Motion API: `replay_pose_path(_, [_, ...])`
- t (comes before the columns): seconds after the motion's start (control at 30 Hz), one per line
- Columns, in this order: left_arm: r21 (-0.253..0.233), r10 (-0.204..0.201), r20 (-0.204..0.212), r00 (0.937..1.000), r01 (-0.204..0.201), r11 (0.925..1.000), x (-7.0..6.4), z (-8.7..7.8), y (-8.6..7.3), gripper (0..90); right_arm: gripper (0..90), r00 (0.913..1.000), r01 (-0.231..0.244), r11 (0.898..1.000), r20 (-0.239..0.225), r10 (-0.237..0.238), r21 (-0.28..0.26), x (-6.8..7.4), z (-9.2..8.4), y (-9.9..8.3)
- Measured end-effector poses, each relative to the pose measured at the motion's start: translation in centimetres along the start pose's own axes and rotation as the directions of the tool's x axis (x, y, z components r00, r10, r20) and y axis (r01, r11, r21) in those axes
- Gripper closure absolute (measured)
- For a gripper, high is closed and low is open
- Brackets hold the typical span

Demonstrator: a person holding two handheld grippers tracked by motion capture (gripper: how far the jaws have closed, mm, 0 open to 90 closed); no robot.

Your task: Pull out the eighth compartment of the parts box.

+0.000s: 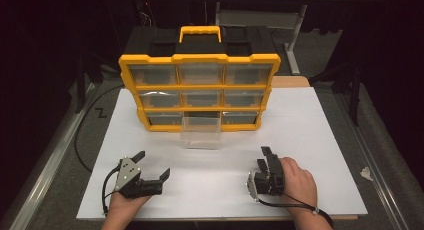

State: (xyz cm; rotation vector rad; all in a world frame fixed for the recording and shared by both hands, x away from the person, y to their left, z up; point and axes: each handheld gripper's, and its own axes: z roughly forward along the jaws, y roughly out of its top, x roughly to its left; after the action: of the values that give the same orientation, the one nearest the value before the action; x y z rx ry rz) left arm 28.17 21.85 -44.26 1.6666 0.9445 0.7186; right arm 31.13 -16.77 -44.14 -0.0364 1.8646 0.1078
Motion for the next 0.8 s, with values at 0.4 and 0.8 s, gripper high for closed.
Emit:
replay_pose_path(0.4, [0.001,-0.001,-0.001,1.0,0.001,1.0,0.03,0.01,-0.01,0.3,11.1,0.9997,-0.021,0.999,-0.006,0.022,0.028,-0.34,0.37,-0.71])
replay_pose_path(0.8, [-0.001,-0.002,-0.002,1.0,0.002,1.0,0.1,-0.06,-0.02,0.3,0.9,0.9998,-0.015,0.999,-0.012,0.015,0.028,-0.16,0.57,-0.59])
